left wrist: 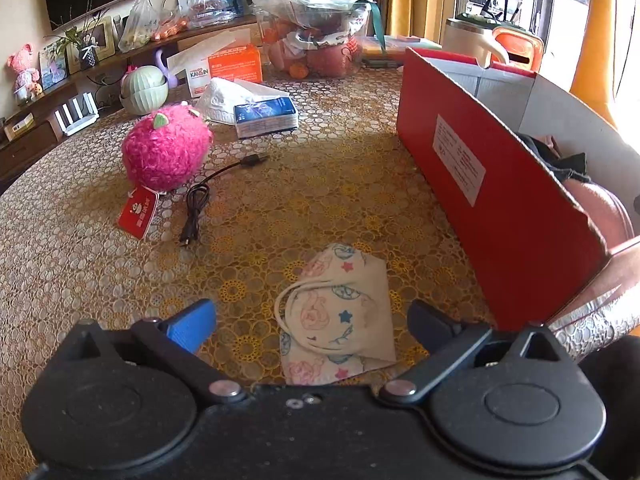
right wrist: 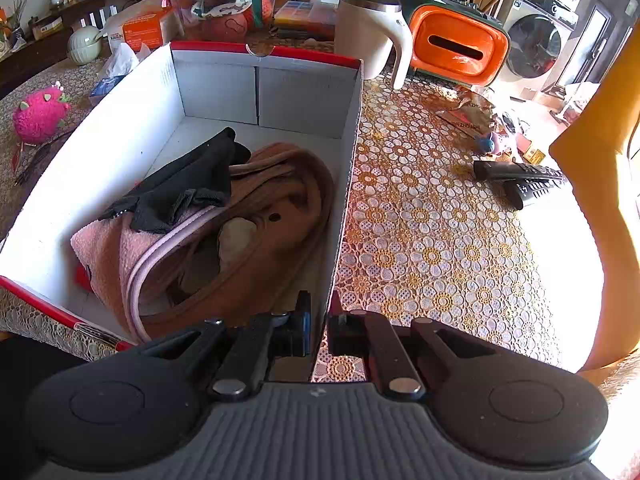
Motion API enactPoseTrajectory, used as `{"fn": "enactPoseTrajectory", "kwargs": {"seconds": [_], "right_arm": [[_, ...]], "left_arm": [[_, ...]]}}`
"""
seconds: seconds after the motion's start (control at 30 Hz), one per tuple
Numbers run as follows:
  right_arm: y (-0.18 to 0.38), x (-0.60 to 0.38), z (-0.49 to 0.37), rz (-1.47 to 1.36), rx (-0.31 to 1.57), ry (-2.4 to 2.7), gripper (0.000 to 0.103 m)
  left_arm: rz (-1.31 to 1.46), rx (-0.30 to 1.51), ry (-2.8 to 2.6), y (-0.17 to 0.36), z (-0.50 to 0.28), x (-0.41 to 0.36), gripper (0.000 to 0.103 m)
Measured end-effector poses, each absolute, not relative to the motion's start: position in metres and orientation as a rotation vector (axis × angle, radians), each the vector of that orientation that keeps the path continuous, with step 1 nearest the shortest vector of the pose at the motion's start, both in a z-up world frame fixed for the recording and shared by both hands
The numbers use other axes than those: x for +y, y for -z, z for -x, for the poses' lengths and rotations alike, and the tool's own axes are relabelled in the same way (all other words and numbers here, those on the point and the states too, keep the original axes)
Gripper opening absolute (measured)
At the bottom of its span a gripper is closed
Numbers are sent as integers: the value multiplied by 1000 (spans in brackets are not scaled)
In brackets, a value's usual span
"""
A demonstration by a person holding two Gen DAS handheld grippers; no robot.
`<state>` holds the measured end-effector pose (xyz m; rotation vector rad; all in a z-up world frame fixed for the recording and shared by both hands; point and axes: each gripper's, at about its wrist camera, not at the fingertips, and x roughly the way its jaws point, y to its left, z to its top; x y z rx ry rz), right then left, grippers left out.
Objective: Organize objects
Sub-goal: 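Move the left gripper to the white printed face mask on the table, then close the left gripper on the white face mask and lift it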
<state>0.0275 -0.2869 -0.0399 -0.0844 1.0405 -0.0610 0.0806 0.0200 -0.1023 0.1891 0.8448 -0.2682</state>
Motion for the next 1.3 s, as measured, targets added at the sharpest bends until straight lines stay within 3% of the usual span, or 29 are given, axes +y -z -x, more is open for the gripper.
{"fn": "enactPoseTrajectory", "kwargs": {"seconds": [0.3,0.53,0.73,0.83,0.9,0.93,1.3], "right_arm": [[41,-288,-27,77,1044,57,7],[41,-288,-27,78,1043,57,7],[42,-287,-27,76,1041,59,7],[42,-288,-27,72,1039,61,7],[42,-288,-26,71,1038,61,7],[42,-288,-26,70,1037,61,7],[41,-290,-24,50,1029,60,7]], "left_arm": [[-179,885,271,119,-87,14,99],[-136,919,288,122,-91,17,85],[-136,912,290,118,-91,16,58],[-131,909,291,115,-92,17,35],[-121,912,297,114,-93,18,12],[-119,916,297,113,-94,18,9],[-63,882,338,75,-91,16,5]]}}
